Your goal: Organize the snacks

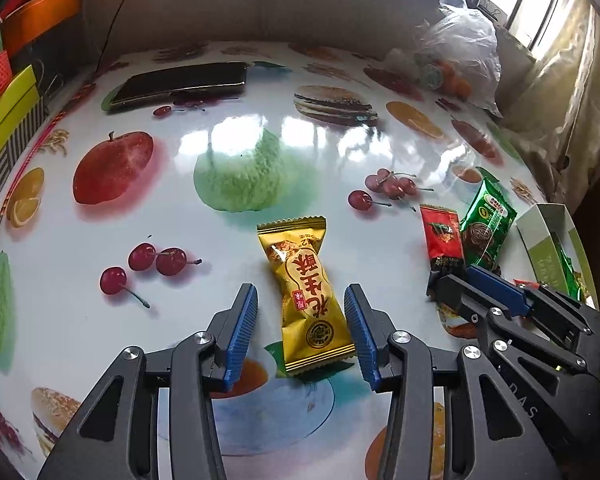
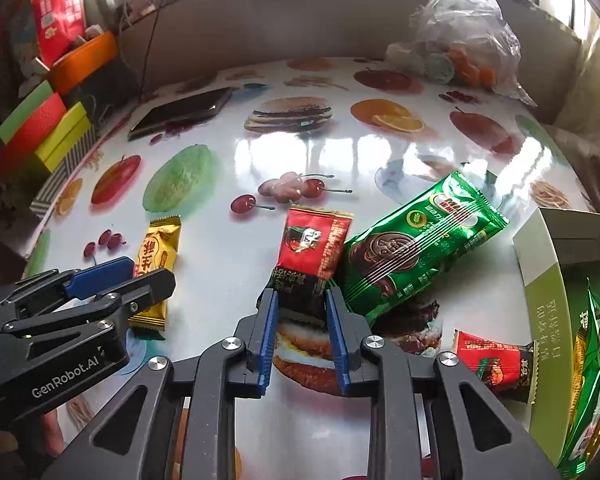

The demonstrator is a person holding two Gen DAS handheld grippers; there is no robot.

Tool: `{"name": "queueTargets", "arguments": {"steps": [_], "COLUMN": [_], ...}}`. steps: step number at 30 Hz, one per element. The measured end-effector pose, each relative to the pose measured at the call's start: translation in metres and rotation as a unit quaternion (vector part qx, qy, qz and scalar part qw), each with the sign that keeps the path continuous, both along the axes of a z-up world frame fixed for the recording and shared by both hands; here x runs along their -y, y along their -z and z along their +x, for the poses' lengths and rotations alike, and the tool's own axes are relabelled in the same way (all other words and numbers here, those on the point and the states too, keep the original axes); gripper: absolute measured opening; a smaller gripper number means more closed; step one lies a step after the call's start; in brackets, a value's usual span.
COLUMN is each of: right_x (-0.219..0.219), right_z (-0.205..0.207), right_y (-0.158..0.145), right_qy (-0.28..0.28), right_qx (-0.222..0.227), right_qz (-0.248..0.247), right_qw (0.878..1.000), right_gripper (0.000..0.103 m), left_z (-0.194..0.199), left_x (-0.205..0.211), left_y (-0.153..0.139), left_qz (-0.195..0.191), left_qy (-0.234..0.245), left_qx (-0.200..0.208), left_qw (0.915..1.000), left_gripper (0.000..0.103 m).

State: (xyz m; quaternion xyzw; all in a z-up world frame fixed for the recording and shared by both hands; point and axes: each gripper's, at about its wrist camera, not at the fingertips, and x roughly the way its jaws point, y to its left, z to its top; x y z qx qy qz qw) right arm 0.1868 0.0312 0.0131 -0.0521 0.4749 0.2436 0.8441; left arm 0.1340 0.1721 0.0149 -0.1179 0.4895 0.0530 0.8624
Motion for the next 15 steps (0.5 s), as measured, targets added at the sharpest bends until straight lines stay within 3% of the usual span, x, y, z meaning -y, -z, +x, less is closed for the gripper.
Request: {"name": "queueTargets", "arguments": {"steps": [1,8,15], "right_x": [0.001,0.004,0.009], "right_z": [0.0,-0.002,-0.007], "right_y": [0.001,0.002,0.001], "right_qy": [-0.001,-0.005,-0.013], "right_qx": [-0.003,-0.01,-0.015], "right_qz": [0.003,0.013,0.032], "right_qw": [1.0,1.0,0.999], "right_gripper": [0.014,0.005,0.004], "left_z": [0.0,-0.001,-0.006], "left_x": [0.0,0.003,0.008], "left_y": [0.0,-0.001,-0.01], "left_qz": [-0.001,-0.004,-0.003], "left_qy": [0.002,0.01,0.019], "left_qx": [0.0,0.006,0.023], "left_qw": [1.0,0.9999,0.9996], "left_gripper": [0.029,0.024,0.023]}}
